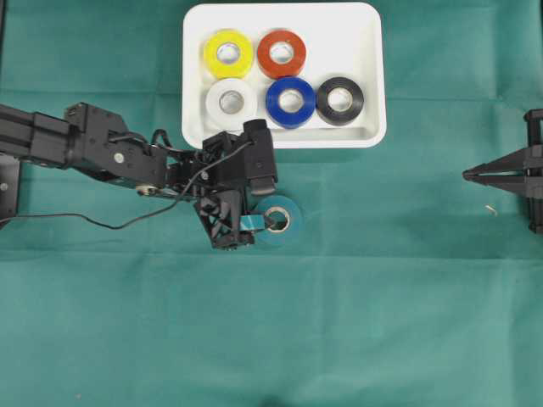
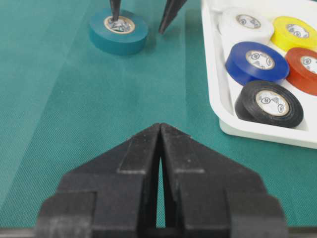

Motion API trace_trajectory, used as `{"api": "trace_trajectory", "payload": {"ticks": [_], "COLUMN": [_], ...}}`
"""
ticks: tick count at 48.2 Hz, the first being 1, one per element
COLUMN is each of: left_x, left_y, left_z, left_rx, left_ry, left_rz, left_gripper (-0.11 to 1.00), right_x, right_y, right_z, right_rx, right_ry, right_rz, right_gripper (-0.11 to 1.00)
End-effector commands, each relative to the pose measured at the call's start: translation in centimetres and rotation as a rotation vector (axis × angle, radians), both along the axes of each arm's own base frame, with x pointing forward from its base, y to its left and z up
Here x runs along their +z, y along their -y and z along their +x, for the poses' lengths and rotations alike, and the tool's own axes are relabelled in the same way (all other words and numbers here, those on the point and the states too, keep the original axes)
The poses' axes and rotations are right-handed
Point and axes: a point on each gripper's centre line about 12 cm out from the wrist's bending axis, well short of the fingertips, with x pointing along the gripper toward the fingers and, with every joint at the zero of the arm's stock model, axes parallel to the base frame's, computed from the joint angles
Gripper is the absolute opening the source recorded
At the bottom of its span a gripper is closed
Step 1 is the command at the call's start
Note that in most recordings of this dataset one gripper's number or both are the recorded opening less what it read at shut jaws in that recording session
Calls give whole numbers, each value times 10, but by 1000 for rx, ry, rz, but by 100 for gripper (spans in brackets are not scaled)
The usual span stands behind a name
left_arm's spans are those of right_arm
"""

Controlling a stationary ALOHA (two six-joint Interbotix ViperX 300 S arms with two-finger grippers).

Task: Put the tape into the white case with the left arm.
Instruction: 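Lower the left gripper and grasp the teal tape roll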

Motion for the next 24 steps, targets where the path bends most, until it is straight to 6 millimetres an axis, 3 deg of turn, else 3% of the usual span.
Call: {"api": "trace_trajectory", "payload": {"ticks": [1, 18, 21, 24], "left_x": [10, 0, 0, 0], "left_y": [-2, -4, -4, -4], "left_z": [10, 21, 21, 21], "left_rx": [4, 2, 3, 3], "left_ry": [37, -20, -26, -26], "left_rz": [0, 7, 7, 7], "left_gripper": [84, 83, 79, 67], "right_x": [3, 4, 3, 3], "right_y": [0, 0, 0, 0], "right_z": [2, 2, 2, 2], "right_rx": [-1, 1, 0, 1], "right_ry": [12, 12, 12, 12], "right_rz": [0, -1, -1, 0], "right_gripper": [-9, -9, -9, -9]}}
